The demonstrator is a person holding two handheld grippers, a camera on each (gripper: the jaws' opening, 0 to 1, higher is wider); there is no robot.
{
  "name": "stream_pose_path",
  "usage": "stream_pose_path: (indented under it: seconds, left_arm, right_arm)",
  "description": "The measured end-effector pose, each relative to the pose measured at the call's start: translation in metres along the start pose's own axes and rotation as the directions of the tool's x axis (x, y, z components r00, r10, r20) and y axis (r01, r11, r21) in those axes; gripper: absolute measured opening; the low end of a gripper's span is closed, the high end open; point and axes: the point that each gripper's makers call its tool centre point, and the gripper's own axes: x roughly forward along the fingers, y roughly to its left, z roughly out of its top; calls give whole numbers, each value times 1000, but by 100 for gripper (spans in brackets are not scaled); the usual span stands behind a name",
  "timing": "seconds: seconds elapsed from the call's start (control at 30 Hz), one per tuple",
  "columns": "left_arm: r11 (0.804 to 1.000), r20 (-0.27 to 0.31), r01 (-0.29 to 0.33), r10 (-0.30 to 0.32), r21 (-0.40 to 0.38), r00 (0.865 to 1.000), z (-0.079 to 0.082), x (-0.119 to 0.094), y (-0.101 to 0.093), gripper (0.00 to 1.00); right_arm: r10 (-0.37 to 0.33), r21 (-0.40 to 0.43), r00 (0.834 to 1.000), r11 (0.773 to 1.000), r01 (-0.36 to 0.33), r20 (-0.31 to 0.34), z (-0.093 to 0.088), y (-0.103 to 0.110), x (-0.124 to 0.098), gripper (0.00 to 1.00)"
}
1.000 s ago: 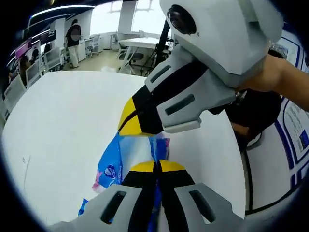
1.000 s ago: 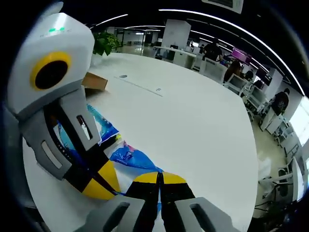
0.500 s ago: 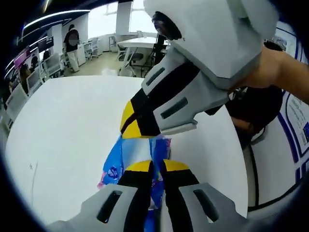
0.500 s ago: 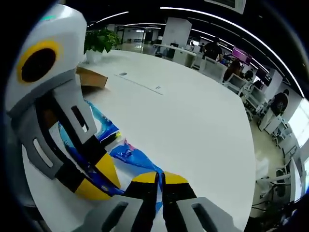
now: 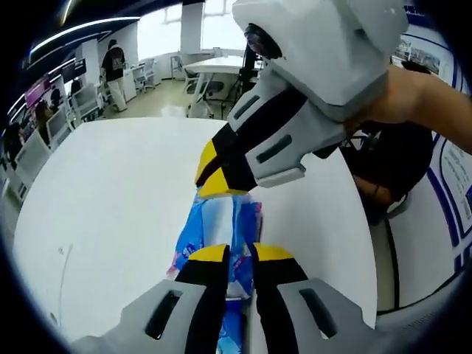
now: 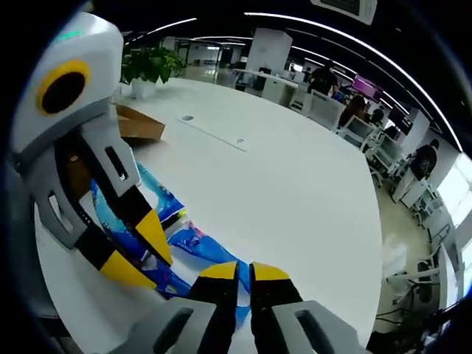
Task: Operate the shoe box by opening the lid, removing the specified soft item, and placing it in the target area until the item is outside and the box remains undamaged.
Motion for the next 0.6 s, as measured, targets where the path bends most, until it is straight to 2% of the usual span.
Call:
stream_pose_path:
  seconds: [0.13,0.3,0.4,0.6]
  left_arm:
    - [1000,30,-6,7,-29,1000,4,-12,0,12]
    - [1000,42,-19,20,-24,999,4,-29,-2,13]
    - [997,77,-12,18,-79,997,7,-42,-4,14]
    - [997,78,-49,54,-66,996,4,-67,-3,17]
  right_arm:
    - [-3,-6,1000,1000,3,8,5,4,-9,2]
    - [-4,-6,1000,1000,4,7,8,9,-21,6]
    - [11,-15,1000,1000,-11,4,10,18,-29,8]
    - [29,-26,1000,999,-29,-4,15,32,-42,17]
